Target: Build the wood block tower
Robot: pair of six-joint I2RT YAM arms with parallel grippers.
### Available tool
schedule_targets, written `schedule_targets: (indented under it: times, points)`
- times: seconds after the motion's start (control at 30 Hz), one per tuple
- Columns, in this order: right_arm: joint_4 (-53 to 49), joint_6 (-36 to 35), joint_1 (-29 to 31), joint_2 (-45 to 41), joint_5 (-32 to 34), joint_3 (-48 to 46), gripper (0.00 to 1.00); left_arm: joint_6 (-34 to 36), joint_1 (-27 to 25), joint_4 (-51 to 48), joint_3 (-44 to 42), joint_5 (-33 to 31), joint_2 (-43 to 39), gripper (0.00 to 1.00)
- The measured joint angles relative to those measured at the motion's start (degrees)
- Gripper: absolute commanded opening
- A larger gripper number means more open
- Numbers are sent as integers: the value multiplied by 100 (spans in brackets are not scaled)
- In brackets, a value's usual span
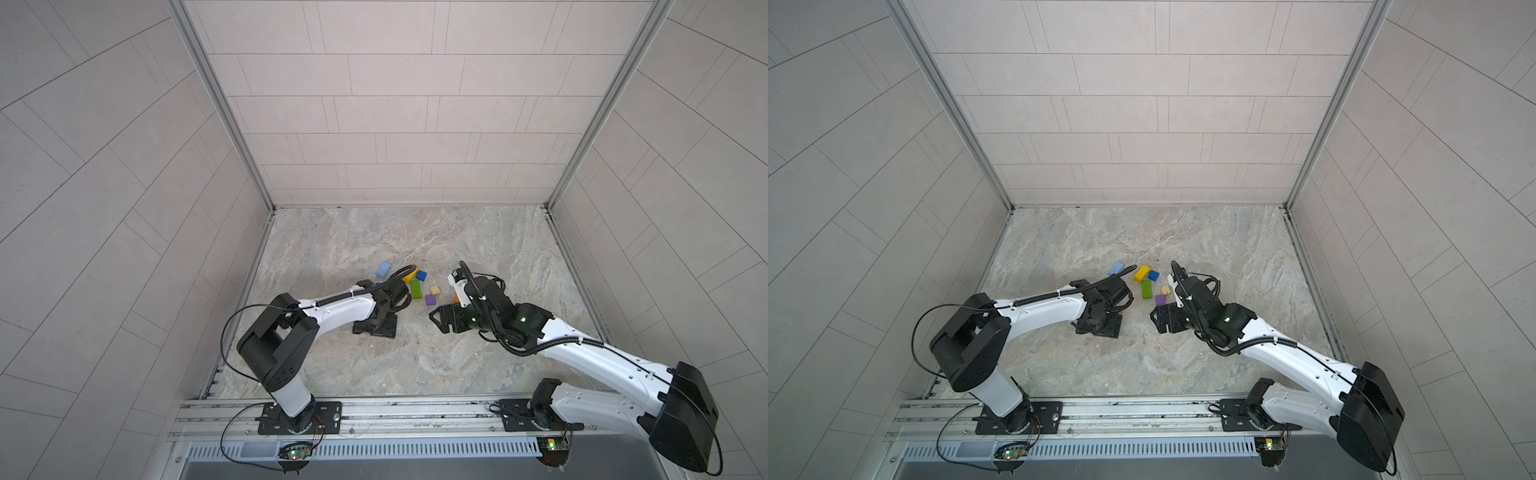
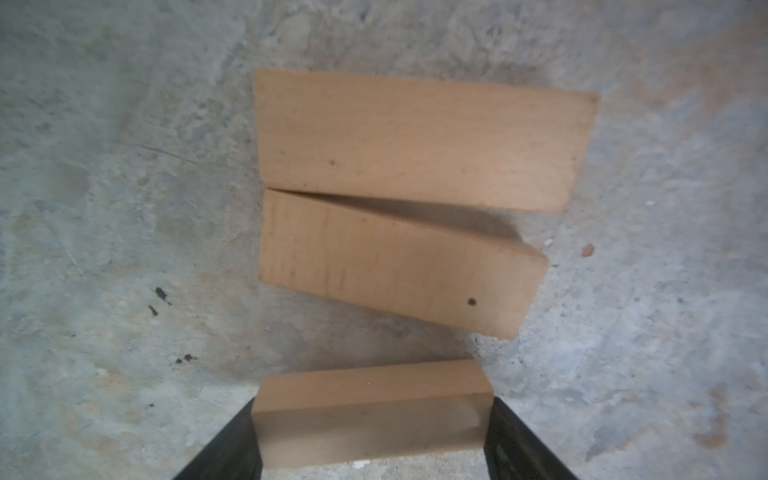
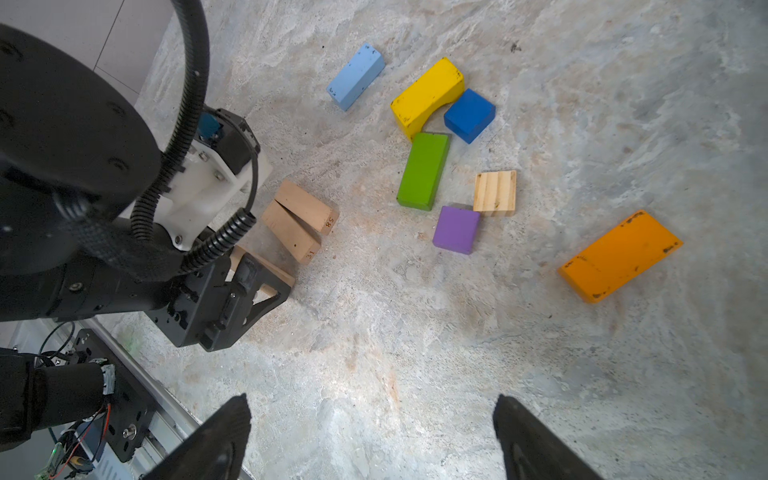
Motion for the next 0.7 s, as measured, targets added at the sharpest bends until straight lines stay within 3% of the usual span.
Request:
schedule_targets:
  times: [0.7]
  points:
    - [-166,-2,-13,-50,20,0,92,579,323,96,179,304,195,74]
